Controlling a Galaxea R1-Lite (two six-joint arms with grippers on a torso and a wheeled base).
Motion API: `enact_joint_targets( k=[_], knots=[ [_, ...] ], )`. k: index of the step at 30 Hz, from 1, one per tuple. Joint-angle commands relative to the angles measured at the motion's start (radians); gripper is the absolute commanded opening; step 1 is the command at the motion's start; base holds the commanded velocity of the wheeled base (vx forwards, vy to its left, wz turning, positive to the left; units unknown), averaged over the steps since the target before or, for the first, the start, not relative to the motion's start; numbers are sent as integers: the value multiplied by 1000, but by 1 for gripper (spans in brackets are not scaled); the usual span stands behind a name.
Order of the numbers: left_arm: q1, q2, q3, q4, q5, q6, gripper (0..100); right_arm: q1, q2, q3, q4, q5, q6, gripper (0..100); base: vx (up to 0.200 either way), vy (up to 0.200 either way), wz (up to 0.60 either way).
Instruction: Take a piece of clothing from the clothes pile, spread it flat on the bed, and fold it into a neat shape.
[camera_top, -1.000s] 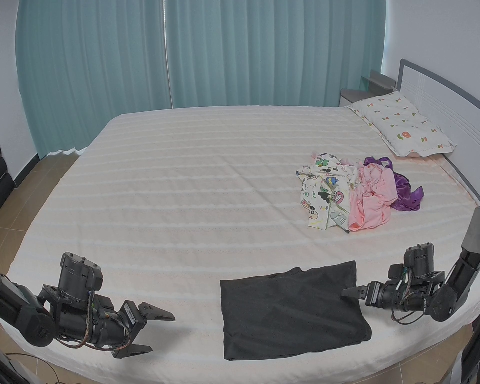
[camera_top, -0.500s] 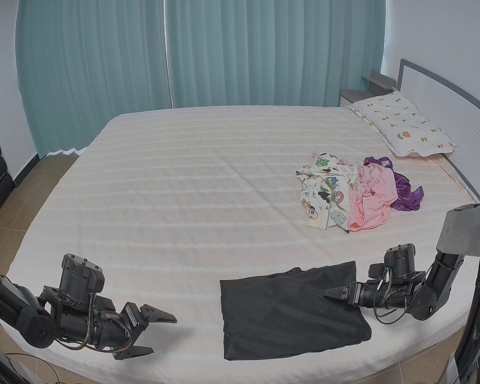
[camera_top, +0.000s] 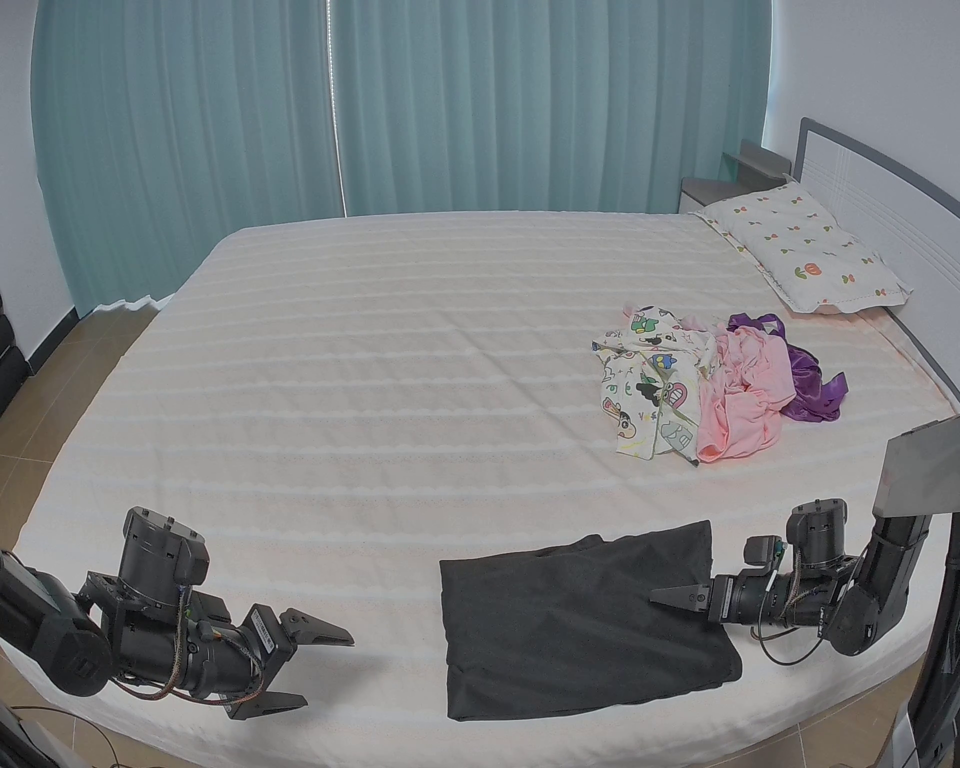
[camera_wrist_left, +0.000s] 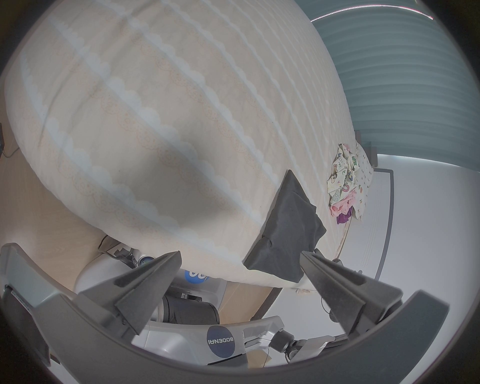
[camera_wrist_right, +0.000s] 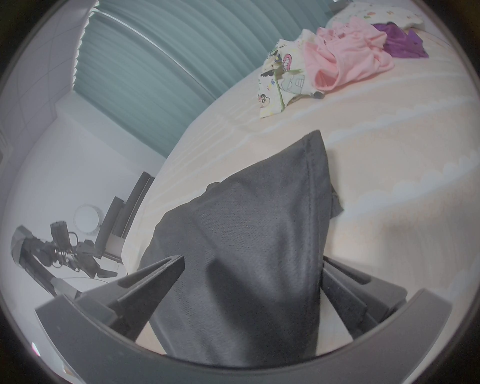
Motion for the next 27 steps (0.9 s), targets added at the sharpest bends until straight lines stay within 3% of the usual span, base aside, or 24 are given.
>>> enact_joint_targets(
  k=[1,24,25,27],
  knots=[
    [0,1,0,-1,1,0,100,-23,71,32,-65,24,-53,100,0,0,0],
    [0,8,0,-1,-1,0,100,47,107,10,-117,48,-47,100,0,0,0],
    [0,8,0,-1,-1,0,100,44,111,7,-117,48,-47,0,0,0,0],
    [0,8,0,-1,-1,0,100,41,116,10,-115,50,-47,0,0,0,0]
  ],
)
